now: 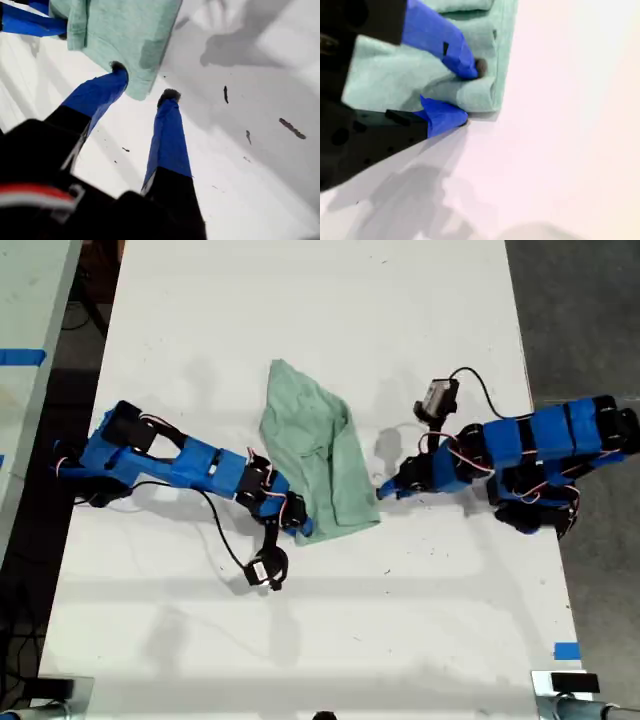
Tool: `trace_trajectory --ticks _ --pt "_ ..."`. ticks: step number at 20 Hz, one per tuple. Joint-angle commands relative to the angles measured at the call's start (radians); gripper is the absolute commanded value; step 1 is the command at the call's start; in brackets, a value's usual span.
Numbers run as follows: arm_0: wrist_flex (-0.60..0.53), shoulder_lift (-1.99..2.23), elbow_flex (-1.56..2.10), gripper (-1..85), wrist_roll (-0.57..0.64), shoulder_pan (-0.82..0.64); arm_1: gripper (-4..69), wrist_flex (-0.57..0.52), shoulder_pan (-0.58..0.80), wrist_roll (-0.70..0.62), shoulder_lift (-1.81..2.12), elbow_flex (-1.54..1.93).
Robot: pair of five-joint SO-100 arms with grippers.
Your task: Fold t shirt
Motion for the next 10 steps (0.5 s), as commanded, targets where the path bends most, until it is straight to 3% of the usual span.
trace_trajectory --ticks 1,10 --pt "0.043 -0.043 -0.081 -0.2 0.025 -0.005 14.7 -0.009 -0.052 -0.025 -0.147 -0.178" --pt "0.058 -0.031 -0.081 -0.2 0.048 -0.006 12.0 -0.109 -0.034 -0.063 -0.692 -0.373"
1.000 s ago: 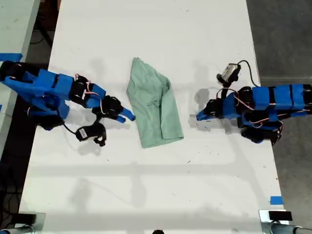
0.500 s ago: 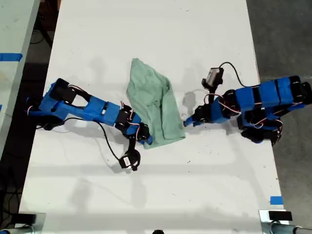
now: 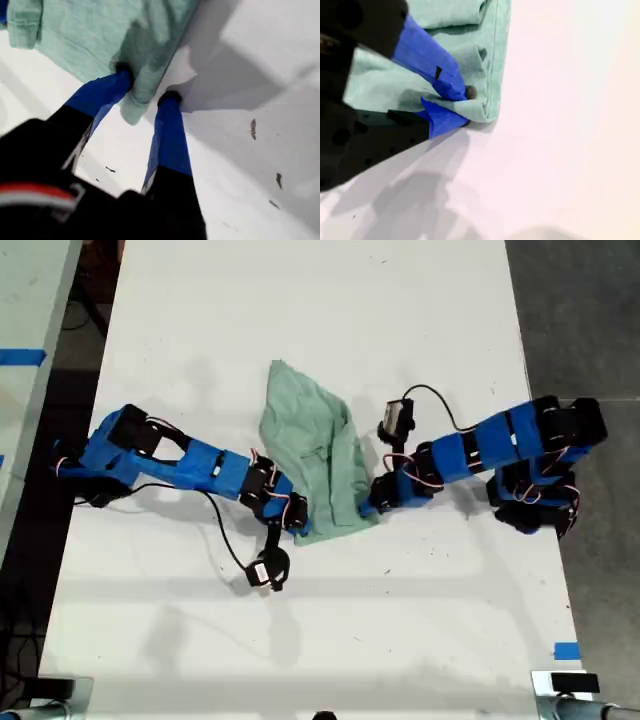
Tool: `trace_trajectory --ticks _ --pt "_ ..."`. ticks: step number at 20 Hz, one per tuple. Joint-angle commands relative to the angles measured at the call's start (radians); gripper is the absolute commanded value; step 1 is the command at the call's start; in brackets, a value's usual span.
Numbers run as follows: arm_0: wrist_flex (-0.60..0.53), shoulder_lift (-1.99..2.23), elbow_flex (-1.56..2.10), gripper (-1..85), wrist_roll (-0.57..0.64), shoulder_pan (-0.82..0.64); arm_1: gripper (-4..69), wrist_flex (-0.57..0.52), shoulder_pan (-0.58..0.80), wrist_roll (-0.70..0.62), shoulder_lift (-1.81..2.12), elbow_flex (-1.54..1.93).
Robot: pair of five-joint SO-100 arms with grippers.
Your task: Fold t shirt
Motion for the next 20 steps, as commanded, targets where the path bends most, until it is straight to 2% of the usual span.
trace_trajectory --ticks 1,2,5,6,9,11,12,14,20 --pt "0.018 0.006 -0.011 -0.2 0.018 -0.006 3.8 0.009 -0.002 -0.017 -0.155 -0.126" --pt "0.021 0.006 -0.011 -0.2 0.020 -0.006 1.9 0.061 -0.011 -0.003 -0.204 -0.192" --pt "0.055 0.012 -0.012 -0.2 0.040 0.021 1.9 0.219 -0.071 0.078 -0.296 -0.368" --pt "0.101 0.023 -0.012 -0.2 0.043 0.048 1.9 0.304 -0.123 0.120 -0.321 -0.462" --pt "0.270 0.109 -0.011 -0.2 -0.006 0.112 1.9 0.649 -0.239 0.219 -0.515 -0.945" --pt "0.287 0.209 -0.011 -0.2 -0.003 0.103 1.2 0.793 -0.230 0.242 -0.563 -1.203" --pt "0.287 0.258 -0.015 -0.2 0.011 0.083 0.8 0.815 -0.210 0.224 -0.537 -1.266" --pt "0.305 0.339 -0.017 -0.2 0.049 0.012 0.8 0.782 -0.130 0.137 -0.419 -1.255" --pt "0.397 0.469 -0.011 -0.2 0.198 -0.356 0.8 0.698 0.256 -0.069 -0.270 -1.193"
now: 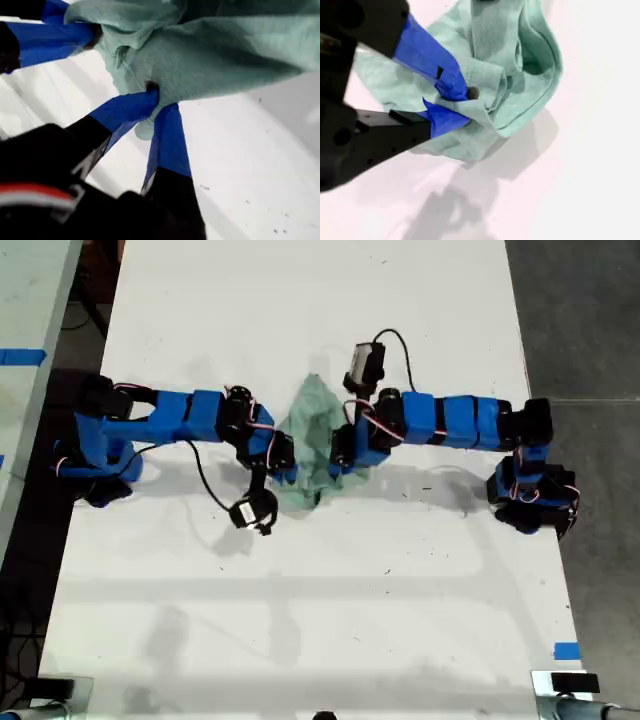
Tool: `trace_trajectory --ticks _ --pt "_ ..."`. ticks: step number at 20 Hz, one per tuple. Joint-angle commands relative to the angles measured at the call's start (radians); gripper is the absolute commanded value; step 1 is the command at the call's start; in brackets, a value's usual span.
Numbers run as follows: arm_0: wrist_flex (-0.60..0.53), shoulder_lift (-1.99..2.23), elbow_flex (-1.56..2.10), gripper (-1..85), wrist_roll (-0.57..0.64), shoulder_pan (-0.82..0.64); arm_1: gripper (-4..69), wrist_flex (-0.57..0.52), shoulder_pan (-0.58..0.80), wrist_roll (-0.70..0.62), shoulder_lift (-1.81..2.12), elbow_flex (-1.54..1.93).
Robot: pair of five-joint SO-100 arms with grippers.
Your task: Fold t shirt
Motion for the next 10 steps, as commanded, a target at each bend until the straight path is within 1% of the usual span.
trace_trajectory --ticks 1,4,5,6,7,8,9,10 --pt "0.035 0.094 -0.011 -0.2 0.058 -0.209 0.8 -0.048 0.186 -0.078 0.075 -0.009" --pt "0.043 0.092 -0.003 -0.2 0.118 -0.396 0.7 -0.094 0.344 -0.129 0.054 0.017" --pt "0.040 0.091 -0.008 2.9 0.124 -0.445 1.2 -0.098 0.387 -0.130 0.051 0.017" --pt "0.035 0.094 -0.012 19.7 0.132 -0.488 9.6 -0.101 0.423 -0.135 0.049 0.017" --pt "0.041 0.094 -0.031 27.5 0.141 -0.518 29.8 -0.100 0.449 -0.137 0.052 0.011" --pt "0.041 0.097 -0.057 33.8 0.175 -0.538 44.0 -0.086 0.468 -0.150 0.061 -0.003" --pt "0.051 0.107 -0.071 33.0 0.189 -0.551 50.0 -0.061 0.488 -0.155 0.081 -0.015" --pt "0.061 0.129 -0.072 31.9 0.195 -0.565 50.4 -0.037 0.506 -0.160 0.112 -0.015"
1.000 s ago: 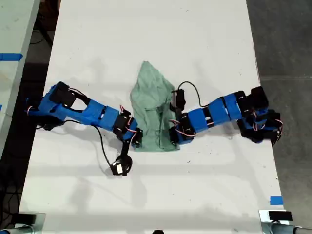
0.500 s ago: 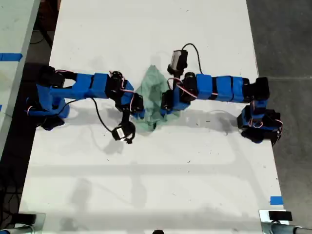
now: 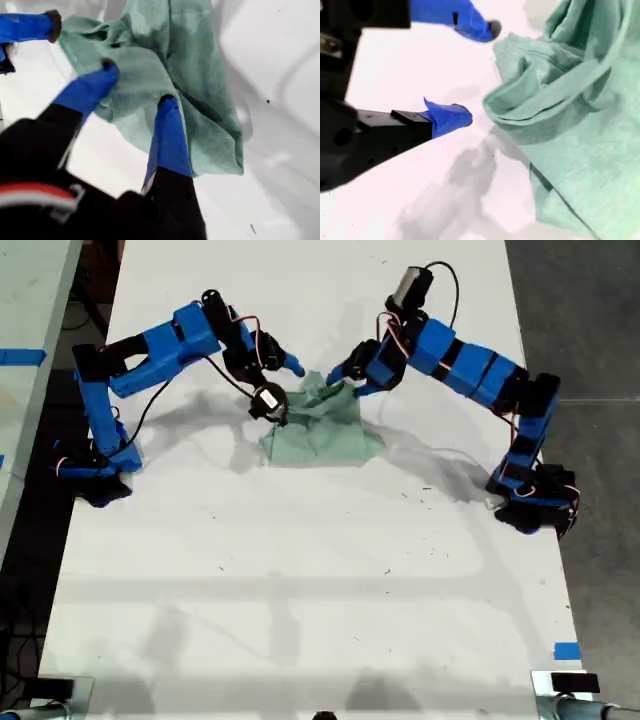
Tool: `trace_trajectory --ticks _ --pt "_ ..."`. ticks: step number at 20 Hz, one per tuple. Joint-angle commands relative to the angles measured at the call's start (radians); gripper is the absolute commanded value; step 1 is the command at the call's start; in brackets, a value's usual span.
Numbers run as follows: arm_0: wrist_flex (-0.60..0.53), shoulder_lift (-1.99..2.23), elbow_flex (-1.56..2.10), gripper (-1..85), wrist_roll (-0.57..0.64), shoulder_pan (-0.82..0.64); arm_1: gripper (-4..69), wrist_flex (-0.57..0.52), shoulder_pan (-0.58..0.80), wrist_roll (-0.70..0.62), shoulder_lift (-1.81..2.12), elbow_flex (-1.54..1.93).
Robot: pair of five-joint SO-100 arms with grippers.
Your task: Fold t shirt
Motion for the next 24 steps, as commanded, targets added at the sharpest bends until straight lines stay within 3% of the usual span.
trace_trajectory --ticks 1,2,3,4,5,8,9,12,15,16,17,19,20,24 --pt "0.037 0.121 -0.057 29.7 0.029 -0.044 50.3 0.069 0.063 -0.032 0.149 -0.040" --pt "0.067 0.144 -0.055 27.3 0.038 -0.067 50.1 0.112 0.091 -0.031 0.195 -0.026" --pt "0.098 0.176 -0.051 23.3 0.057 -0.094 37.4 0.143 0.120 -0.032 0.259 0.014" --pt "0.115 0.224 -0.031 5.4 0.080 -0.112 13.8 0.156 0.143 -0.034 0.342 0.083" --pt "0.117 0.287 -0.014 -0.1 0.126 -0.112 -1.1 0.155 0.155 -0.046 0.436 0.175" --pt "0.080 0.583 0.160 -0.1 0.209 0.037 -1.0 0.121 0.071 -0.055 0.758 0.534" --pt "-0.008 0.733 0.319 -0.1 0.213 0.140 -1.0 0.057 -0.020 -0.037 0.894 0.707" --pt "-0.431 1.210 1.048 -0.1 0.149 0.411 -1.0 -0.178 -0.245 0.020 1.325 1.335" --pt "-0.762 1.566 1.681 -0.2 0.107 0.437 2.3 -0.296 -0.333 0.081 1.736 1.842" --pt "-0.807 1.674 1.835 -0.2 0.118 0.423 2.5 -0.290 -0.336 0.066 1.888 1.985" --pt "-0.790 1.798 1.951 -0.2 0.120 0.396 2.5 -0.253 -0.334 0.044 2.105 2.126" --pt "-0.584 2.186 2.029 -0.2 0.103 0.385 2.4 -0.218 -0.353 0.032 2.151 2.109" --pt "-0.529 2.161 2.025 -0.2 0.058 0.356 2.4 -0.227 -0.327 0.035 2.151 2.131" --pt "-0.529 2.183 2.036 -0.2 0.041 0.377 2.5 -0.225 -0.314 0.063 2.151 2.135"
